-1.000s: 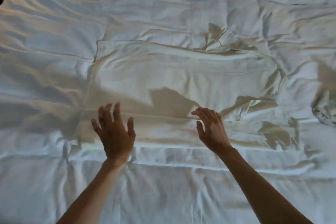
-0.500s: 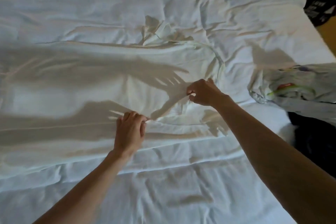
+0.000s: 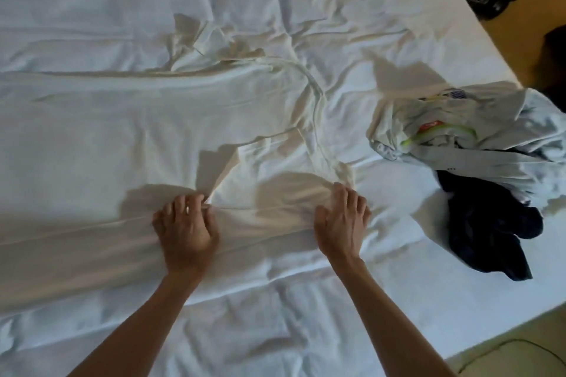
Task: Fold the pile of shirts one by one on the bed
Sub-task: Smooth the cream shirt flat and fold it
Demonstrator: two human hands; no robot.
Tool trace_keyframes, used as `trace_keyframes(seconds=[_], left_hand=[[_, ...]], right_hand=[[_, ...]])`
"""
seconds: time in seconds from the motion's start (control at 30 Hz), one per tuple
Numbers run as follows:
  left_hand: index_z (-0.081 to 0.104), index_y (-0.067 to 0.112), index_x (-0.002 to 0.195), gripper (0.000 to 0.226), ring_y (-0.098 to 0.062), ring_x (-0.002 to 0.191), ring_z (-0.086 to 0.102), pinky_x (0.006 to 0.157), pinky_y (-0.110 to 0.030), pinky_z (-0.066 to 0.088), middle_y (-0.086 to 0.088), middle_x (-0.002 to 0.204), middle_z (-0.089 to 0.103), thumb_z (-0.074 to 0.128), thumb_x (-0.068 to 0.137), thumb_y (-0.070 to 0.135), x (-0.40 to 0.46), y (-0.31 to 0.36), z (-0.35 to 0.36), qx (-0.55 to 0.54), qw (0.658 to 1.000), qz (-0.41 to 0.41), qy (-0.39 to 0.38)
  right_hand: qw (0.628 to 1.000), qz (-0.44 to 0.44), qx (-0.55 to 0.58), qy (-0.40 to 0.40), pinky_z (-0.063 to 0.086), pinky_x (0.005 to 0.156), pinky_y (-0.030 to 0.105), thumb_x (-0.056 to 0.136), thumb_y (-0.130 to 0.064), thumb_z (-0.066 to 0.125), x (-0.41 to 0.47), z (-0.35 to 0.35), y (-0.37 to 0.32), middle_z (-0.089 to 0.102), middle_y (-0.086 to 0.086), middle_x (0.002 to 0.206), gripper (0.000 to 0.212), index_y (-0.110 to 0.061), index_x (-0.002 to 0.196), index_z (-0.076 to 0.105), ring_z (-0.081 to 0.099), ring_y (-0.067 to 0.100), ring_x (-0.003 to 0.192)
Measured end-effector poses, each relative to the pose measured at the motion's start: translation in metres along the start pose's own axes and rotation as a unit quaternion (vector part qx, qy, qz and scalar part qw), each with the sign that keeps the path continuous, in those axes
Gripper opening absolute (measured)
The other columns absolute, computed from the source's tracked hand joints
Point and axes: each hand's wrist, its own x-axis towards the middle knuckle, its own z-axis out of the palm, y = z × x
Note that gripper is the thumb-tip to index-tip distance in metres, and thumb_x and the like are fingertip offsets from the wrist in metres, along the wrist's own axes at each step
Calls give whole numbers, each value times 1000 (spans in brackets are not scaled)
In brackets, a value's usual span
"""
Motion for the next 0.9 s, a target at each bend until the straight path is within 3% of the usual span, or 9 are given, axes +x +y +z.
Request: trace_keyframes(seconds=[0.1, 0.17, 0.23, 0.3, 0.37, 0.47, 0.6, 0.77, 0.9], left_hand=[[65, 13, 104, 25, -36, 95, 51, 93, -50, 37, -13, 97, 60, 50, 94, 30, -2, 1, 4, 21, 1000, 8, 22], [65, 14, 104, 23, -36, 93, 50, 92, -51, 37, -13, 96, 60, 50, 95, 29, -3, 1, 7, 37, 999, 6, 34], [64, 14, 104, 24, -36, 93, 50, 93, -51, 37, -13, 96, 60, 49, 95, 30, -4, 2, 10, 50, 998, 0, 32], [64, 14, 105, 24, -36, 94, 50, 94, -52, 37, -13, 98, 60, 48, 95, 30, -4, 1, 12, 54, 998, -2, 27], [64, 14, 105, 25, -36, 94, 50, 94, -53, 36, -12, 98, 60, 48, 94, 30, -4, 1, 13, 57, 998, -1, 25], [64, 14, 99, 28, -35, 93, 49, 91, -52, 36, -11, 95, 60, 46, 89, 32, 1, 6, 7, 41, 999, -13, 9], [61, 15, 82, 45, -33, 87, 53, 80, -47, 34, -7, 85, 60, 46, 78, 57, 22, 19, -4, 22, 999, -13, -39], [63, 17, 80, 41, -32, 86, 58, 79, -44, 37, -3, 81, 64, 59, 74, 58, 57, 37, -4, -30, 995, -49, -83], [54, 19, 70, 30, -30, 79, 56, 76, -39, 35, 3, 66, 54, 67, 85, 41, 84, 42, -6, -128, 977, -114, -128]], right_hand=[[999, 10, 26, -29, 38, 87, 44, 76, -38, 45, 13, -9, 2, 69, 2, 99, 42, -18, 106, 65, 57, 29, 95], [994, -4, 107, -27, 45, 78, 41, 78, -31, 46, 25, -15, 6, 72, 6, 85, 32, -16, 93, 69, 64, 31, 82], [984, -16, 172, -35, 50, 70, 37, 86, -20, 52, 34, -14, 15, 72, 7, 86, 21, -11, 92, 69, 65, 31, 77], [986, -19, 156, -48, 49, 69, 36, 90, -12, 58, 38, -11, 22, 71, 8, 90, 11, -9, 94, 68, 65, 31, 80], [988, -3, 136, -71, 46, 68, 34, 92, -15, 56, 40, -8, 20, 70, 7, 91, 11, -11, 95, 66, 64, 30, 82], [983, 52, 128, -124, 42, 69, 34, 90, -39, 48, 46, -17, 6, 68, 2, 90, 27, -20, 100, 64, 58, 25, 81], [979, 79, 90, -163, 48, 76, 37, 83, -53, 54, 56, -24, -9, 65, 2, 92, 37, -21, 100, 63, 59, 26, 85], [989, 7, 107, -102, 49, 78, 37, 84, -50, 64, 89, -14, -44, 68, 4, 96, 35, -17, 97, 65, 62, 28, 91], [985, -48, 98, -132, 49, 73, 36, 84, -36, 66, 127, -6, -72, 65, 5, 94, 24, -14, 93, 68, 62, 27, 89]])
